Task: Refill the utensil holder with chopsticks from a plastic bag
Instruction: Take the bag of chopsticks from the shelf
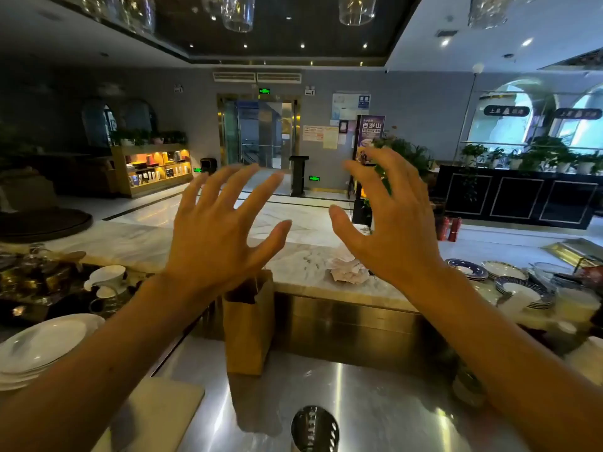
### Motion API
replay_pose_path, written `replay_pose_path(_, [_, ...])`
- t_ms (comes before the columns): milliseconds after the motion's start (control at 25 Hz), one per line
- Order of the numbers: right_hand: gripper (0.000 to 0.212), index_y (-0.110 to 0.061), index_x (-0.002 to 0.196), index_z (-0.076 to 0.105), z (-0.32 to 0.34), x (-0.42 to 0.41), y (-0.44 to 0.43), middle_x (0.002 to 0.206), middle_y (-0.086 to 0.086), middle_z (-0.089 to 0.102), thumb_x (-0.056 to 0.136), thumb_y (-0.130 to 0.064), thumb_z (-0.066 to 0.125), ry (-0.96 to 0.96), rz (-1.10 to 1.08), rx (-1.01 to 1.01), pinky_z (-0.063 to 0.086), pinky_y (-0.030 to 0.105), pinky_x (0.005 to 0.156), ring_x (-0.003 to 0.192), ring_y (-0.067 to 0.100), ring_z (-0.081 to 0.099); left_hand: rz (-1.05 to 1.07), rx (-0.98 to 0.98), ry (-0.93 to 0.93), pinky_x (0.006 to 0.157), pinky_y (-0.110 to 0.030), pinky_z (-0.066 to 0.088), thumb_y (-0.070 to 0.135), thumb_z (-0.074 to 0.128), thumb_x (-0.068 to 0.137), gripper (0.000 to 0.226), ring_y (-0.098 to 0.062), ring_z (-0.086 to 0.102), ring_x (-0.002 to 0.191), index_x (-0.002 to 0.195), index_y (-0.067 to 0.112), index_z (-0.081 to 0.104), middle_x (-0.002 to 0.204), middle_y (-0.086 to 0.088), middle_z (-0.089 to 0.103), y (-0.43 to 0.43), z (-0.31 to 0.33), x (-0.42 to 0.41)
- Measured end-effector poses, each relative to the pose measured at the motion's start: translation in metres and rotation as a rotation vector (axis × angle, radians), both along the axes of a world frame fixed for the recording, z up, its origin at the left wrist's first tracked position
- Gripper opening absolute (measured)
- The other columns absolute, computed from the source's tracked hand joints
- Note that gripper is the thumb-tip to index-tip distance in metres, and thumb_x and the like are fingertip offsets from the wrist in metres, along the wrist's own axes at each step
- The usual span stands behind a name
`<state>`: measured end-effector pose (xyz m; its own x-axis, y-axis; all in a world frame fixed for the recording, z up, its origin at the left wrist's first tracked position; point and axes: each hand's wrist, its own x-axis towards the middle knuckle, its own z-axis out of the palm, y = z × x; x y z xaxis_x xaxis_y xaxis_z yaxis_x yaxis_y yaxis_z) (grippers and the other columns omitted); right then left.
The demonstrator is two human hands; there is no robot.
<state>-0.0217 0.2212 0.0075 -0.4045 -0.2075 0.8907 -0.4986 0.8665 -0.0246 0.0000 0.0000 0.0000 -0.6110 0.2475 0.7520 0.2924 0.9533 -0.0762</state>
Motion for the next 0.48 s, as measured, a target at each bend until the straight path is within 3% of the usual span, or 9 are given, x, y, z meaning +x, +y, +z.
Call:
replay_pose_path(200, [0.036,-0.016,0.114,0.065,-0.005,0.012,-0.045,0.120,0.005,0.063,0.089,-0.041,0.055,-0.062,0.257,-0.172,0.047,0.030,0.095,0.111,0.015,0.055,-0.054,0.156,-0.046,0.106,-0.053,0.037,0.065,0.029,0.089,0.065,-0.029,0.044,0.133,0.142,0.029,0.043,0.144,-0.006,0.050,-0.044,-0.009,0.020])
replay_pose_path(320, [0.034,-0.017,0.113,0.065,-0.013,0.020,-0.075,0.120,0.003,0.065,0.088,-0.038,0.057,-0.172,0.332,-0.204,0.037,0.014,0.090,0.107,0.008,0.053,-0.050,0.191,-0.110,0.104,-0.052,0.040,0.064,0.031,0.089,0.064,-0.026,0.045,0.131,0.140,0.029,0.045,0.142,-0.005,0.051,-0.071,-0.020,0.037])
replay_pose_path(480, [0.038,-0.023,0.118,0.063,-0.028,0.022,-0.107,0.126,0.000,0.061,0.087,-0.042,0.055,-0.341,0.444,-0.118,0.045,0.035,0.099,0.117,0.017,0.055,0.033,0.153,-0.131,0.096,-0.044,0.045,0.059,0.032,0.092,0.059,-0.024,0.053,0.122,0.137,0.024,0.050,0.135,-0.005,0.058,-0.098,-0.041,0.065])
